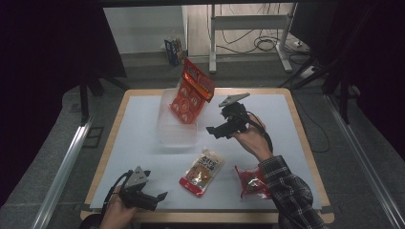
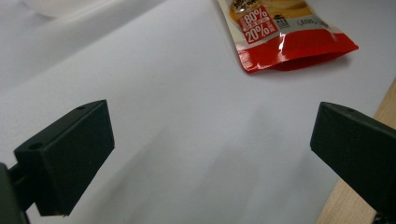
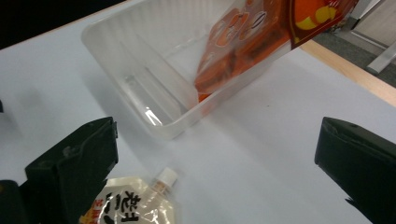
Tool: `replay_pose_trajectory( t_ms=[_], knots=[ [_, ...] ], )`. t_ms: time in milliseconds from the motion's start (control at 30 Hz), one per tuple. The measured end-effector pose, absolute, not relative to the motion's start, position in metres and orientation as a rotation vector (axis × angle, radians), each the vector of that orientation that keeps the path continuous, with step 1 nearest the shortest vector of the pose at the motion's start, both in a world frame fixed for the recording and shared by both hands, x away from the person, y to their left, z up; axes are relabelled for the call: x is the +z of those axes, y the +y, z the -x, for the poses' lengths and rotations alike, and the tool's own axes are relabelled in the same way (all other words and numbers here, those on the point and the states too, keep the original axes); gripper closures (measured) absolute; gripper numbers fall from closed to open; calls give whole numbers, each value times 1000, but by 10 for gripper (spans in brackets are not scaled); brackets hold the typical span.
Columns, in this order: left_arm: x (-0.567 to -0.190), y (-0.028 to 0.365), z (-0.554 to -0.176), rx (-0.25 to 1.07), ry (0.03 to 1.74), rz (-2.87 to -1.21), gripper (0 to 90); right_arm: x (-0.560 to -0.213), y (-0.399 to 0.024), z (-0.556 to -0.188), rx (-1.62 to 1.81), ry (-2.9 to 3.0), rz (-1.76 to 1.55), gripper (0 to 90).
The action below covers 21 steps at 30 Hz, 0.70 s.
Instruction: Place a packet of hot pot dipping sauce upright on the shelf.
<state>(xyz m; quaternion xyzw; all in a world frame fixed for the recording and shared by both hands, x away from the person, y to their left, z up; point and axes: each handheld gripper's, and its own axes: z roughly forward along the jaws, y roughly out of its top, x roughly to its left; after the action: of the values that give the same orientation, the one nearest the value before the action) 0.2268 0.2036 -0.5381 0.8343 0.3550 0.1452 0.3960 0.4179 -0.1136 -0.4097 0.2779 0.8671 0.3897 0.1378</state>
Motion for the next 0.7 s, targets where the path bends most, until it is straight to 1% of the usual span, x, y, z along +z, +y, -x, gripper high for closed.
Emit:
replay_pose_trajectory(
  t_ms=[133, 467, 700],
  knots=[
    [-539, 201, -226, 374, 892, -2145, 0, -414, -115, -409, 1117, 2501, -781, 0],
    [-538, 200, -226, 368, 901, -2142, 0, -426, -126, -386, 1145, 2479, -785, 0],
    [-534, 204, -225, 379, 922, -2098, 1, -438, -140, -373, 1163, 2444, -824, 0]
  ],
)
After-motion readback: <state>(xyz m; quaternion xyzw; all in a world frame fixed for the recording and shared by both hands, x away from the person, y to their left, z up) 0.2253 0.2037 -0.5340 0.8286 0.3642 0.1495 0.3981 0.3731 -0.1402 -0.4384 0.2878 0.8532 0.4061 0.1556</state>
